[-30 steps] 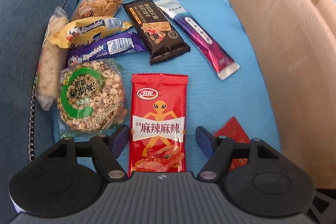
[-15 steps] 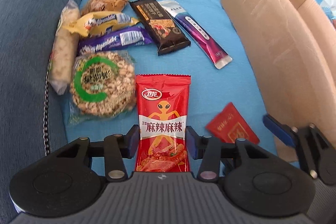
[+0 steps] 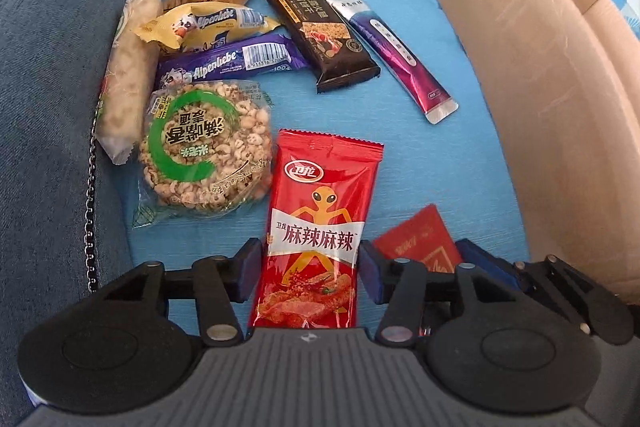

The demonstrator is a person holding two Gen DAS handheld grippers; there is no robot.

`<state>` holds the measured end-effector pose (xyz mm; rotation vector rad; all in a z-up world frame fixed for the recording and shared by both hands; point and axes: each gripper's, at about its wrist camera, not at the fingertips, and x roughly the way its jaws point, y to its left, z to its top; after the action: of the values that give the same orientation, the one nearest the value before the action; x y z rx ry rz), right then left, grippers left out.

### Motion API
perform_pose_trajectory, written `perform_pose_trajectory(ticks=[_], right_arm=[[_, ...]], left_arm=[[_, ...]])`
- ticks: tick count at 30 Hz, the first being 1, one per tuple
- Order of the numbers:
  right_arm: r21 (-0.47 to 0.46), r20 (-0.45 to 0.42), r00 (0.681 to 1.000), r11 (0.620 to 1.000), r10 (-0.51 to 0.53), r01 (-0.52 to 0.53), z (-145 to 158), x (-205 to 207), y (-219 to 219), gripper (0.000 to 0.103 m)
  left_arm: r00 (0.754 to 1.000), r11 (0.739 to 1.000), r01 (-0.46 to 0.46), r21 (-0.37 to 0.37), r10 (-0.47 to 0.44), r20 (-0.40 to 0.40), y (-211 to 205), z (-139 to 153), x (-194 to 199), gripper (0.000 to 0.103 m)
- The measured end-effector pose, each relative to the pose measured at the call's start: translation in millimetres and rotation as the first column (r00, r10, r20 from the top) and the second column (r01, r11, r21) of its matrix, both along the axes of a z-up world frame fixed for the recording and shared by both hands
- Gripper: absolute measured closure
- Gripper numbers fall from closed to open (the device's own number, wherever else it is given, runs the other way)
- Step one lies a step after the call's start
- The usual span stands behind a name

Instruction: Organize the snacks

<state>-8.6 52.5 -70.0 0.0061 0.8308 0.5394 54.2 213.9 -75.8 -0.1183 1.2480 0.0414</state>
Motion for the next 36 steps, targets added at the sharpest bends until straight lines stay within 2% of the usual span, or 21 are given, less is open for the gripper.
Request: perform_pose_trajectory(ticks=[3, 5, 8, 9, 10, 11, 13, 16, 21, 24, 29, 32, 36], right_arm=[[-0.043, 0.008, 1.0, 0.999, 0.017, -0.016, 2, -3, 6, 0.05], [-0.083, 0.015, 1.0, 0.996, 0.016, -0.015, 0, -4, 9, 0.036], [-0.121, 0.033, 0.999, 0.992, 0.031, -0.027, -1, -6, 12, 0.035], [-0.124, 0.035, 0.999, 0.992, 0.035, -0.03, -2, -7, 12, 0.036], [-0.124, 0.039, 0.999, 0.992, 0.038, -0.033, -2, -8, 12, 0.042], [-0.126, 0.047, 0.998, 0.991, 0.041, -0.035, -2, -9, 11, 0.054], [-0.114, 0.051, 0.998, 0.993, 0.039, -0.033, -1, -9, 9, 0.057], [-0.06, 0.048, 0.999, 0.998, 0.018, -0.015, 3, -9, 2, 0.059], [-0.002, 0.141, 0.989, 1.0, 0.031, -0.031, 18, -21, -4, 0.059], [0.016, 0.205, 0.978, 0.999, 0.038, -0.042, 30, -30, -6, 0.059], [0.047, 0.276, 0.961, 0.998, 0.035, -0.049, 50, -46, -20, 0.059], [0.07, 0.312, 0.95, 0.997, 0.017, -0.041, 66, -51, -31, 0.059], [0.138, 0.353, 0.934, 0.99, -0.048, -0.001, 104, -47, -53, 0.059]], left_arm=[[1.0, 1.0, 0.015, 0.02, -0.015, -0.001, -2, -2, 0, 0.043], [1.0, 0.999, 0.023, 0.03, -0.023, -0.001, -4, -3, 0, 0.043], [0.999, 0.997, 0.046, 0.056, -0.046, -0.002, -10, -6, 1, 0.043], [0.999, 0.996, 0.054, 0.066, -0.054, -0.002, -11, -6, 0, 0.043], [0.998, 0.995, 0.062, 0.076, -0.062, -0.001, -13, -6, 0, 0.043], [0.998, 0.994, 0.067, 0.085, -0.067, 0.001, -14, -6, 0, 0.045], [0.997, 0.993, 0.07, 0.09, -0.072, 0.011, -15, -4, 0, 0.051], [0.997, 0.995, 0.06, 0.081, -0.064, 0.047, -14, 3, -2, 0.053], [0.985, 0.998, 0.038, 0.039, -0.044, 0.168, -13, 26, -11, 0.053], [0.966, 1.0, 0.008, 0.013, -0.012, 0.257, -8, 42, -19, 0.053], [0.914, 0.999, -0.036, -0.026, 0.044, 0.403, -2, 72, -31, 0.053], [0.883, 0.997, -0.064, -0.039, 0.075, 0.463, 2, 86, -38, 0.053], [0.848, 0.991, -0.101, -0.082, 0.129, 0.514, 3, 104, -46, 0.053]])
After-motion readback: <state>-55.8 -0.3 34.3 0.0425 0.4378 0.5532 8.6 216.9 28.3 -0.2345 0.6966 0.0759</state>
